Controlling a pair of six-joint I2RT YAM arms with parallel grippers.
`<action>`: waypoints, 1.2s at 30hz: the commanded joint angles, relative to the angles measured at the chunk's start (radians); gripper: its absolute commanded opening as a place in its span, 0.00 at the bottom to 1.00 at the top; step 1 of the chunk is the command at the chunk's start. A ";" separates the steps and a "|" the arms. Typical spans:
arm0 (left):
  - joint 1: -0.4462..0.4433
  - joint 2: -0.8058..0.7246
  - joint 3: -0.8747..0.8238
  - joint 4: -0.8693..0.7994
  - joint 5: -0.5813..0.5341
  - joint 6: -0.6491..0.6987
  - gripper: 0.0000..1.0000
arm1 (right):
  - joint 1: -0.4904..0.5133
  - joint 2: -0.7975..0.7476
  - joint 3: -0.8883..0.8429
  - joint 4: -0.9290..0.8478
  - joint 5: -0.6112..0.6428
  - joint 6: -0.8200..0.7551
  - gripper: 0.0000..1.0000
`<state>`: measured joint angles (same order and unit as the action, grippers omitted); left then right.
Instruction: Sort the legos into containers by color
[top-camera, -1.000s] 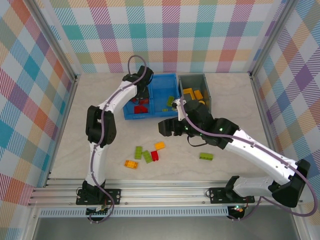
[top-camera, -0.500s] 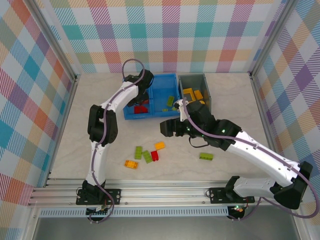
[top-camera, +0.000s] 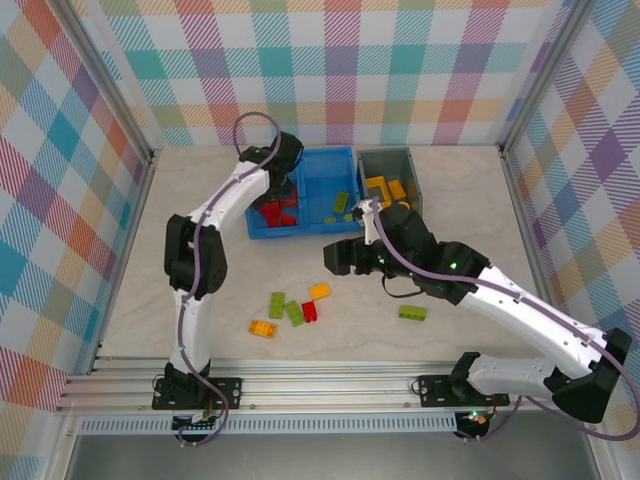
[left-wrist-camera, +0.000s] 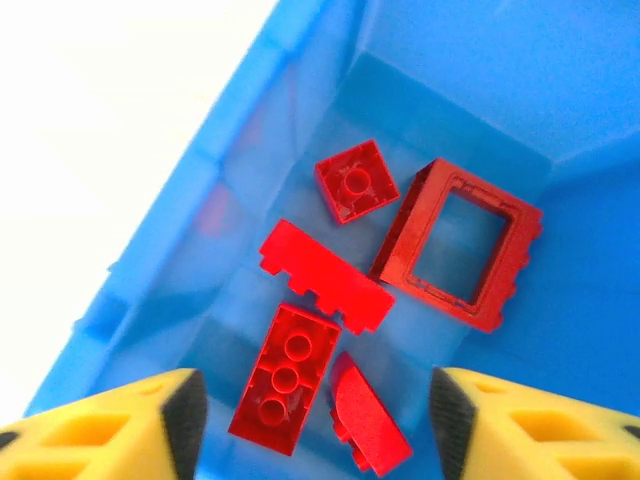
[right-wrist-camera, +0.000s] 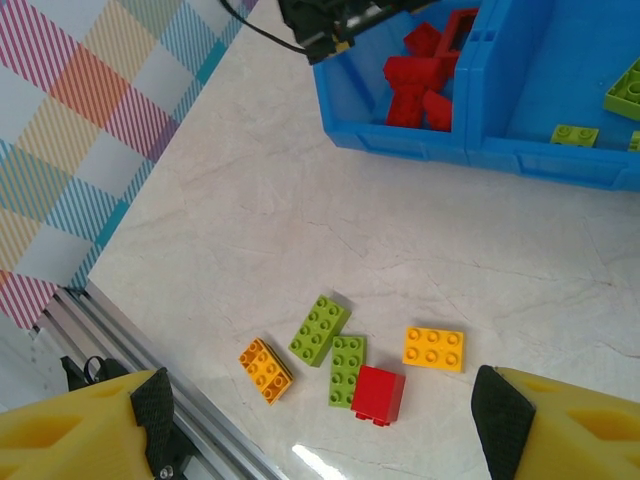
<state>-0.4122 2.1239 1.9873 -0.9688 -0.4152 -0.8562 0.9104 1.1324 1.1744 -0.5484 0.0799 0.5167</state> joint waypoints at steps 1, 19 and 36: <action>-0.013 -0.123 -0.063 0.037 -0.038 -0.011 0.55 | 0.004 -0.029 -0.022 -0.025 0.040 0.014 0.80; -0.834 -0.784 -0.901 0.419 -0.146 0.142 0.60 | -0.311 -0.203 -0.404 -0.491 0.087 0.683 0.80; -1.137 -0.777 -1.036 0.674 -0.173 0.347 0.70 | -0.452 -0.148 -0.630 -0.163 -0.078 1.257 0.74</action>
<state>-1.5364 1.3731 0.9577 -0.3454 -0.5629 -0.5385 0.4923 0.9585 0.5781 -0.7986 0.0647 1.6726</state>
